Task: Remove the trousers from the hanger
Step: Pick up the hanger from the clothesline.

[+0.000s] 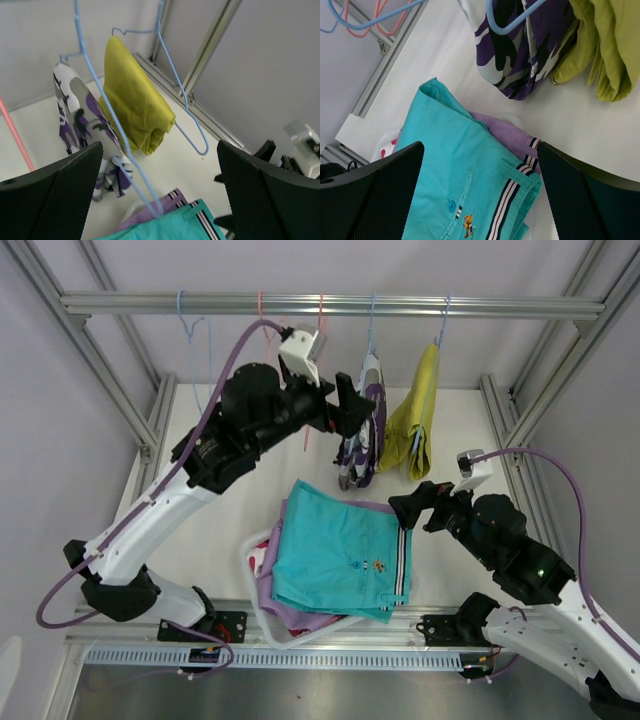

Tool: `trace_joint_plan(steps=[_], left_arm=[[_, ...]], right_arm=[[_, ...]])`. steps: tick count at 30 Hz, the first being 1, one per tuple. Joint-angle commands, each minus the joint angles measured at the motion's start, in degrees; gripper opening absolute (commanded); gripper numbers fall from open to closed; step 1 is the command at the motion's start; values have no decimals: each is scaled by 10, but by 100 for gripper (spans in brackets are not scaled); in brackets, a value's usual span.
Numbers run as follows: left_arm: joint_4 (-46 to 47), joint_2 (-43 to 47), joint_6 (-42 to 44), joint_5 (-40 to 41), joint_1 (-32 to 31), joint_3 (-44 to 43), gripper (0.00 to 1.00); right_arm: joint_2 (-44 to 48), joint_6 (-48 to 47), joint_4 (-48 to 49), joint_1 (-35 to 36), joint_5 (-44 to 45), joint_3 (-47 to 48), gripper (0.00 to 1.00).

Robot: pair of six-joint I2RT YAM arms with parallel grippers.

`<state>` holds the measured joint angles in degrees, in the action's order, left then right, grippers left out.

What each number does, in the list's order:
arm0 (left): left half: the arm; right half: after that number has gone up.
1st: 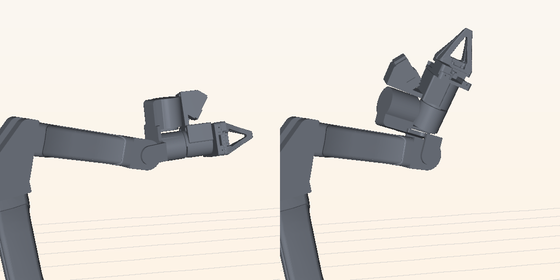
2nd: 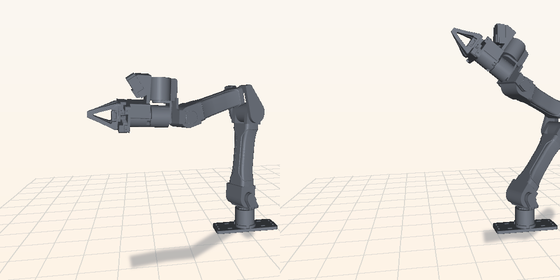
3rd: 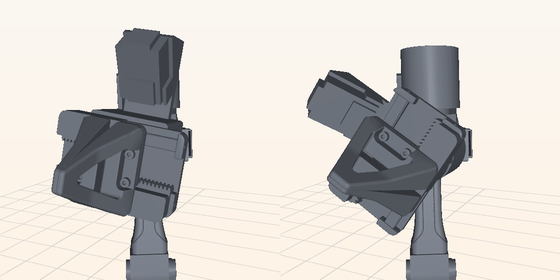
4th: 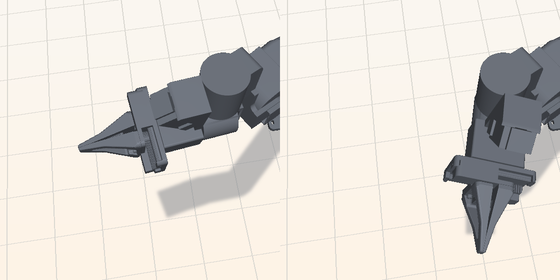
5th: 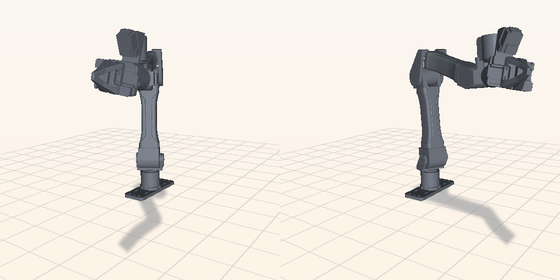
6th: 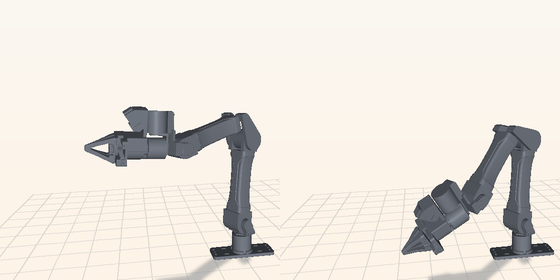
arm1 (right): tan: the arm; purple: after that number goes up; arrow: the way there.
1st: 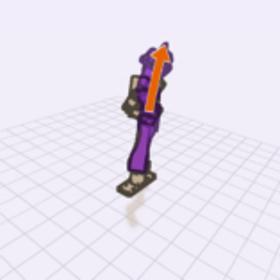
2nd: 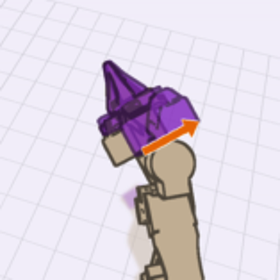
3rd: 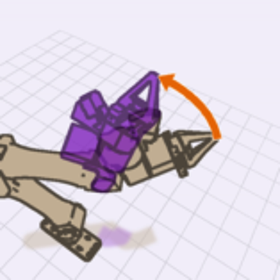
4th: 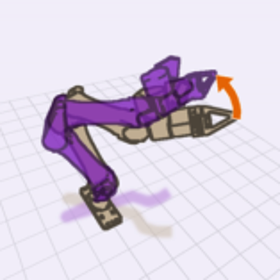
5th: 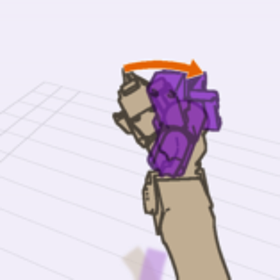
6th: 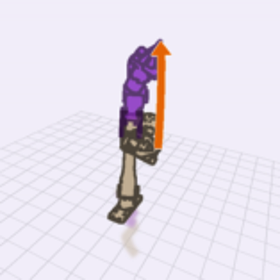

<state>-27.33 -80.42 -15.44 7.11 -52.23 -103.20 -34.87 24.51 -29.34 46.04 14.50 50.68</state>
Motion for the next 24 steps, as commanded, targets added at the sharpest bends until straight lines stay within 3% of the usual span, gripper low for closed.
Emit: trace_joint_plan(steps=[1,9,14,20,24], left_arm=[[-4,-38,-13,-91,51,-67,100],[-15,-154,-85,-235,144,-180,100],[22,-192,-140,-312,155,-183,99],[20,-224,-155,-311,155,-170,99],[67,-225,-180,-366,155,-128,99]], right_arm=[[2,-8,20,3,-11,-12,100],[3,-16,17,-1,-5,-29,100],[5,-25,12,-4,0,-36,100],[9,-24,11,-9,-5,-48,99],[7,-24,14,-11,-7,-51,99]])
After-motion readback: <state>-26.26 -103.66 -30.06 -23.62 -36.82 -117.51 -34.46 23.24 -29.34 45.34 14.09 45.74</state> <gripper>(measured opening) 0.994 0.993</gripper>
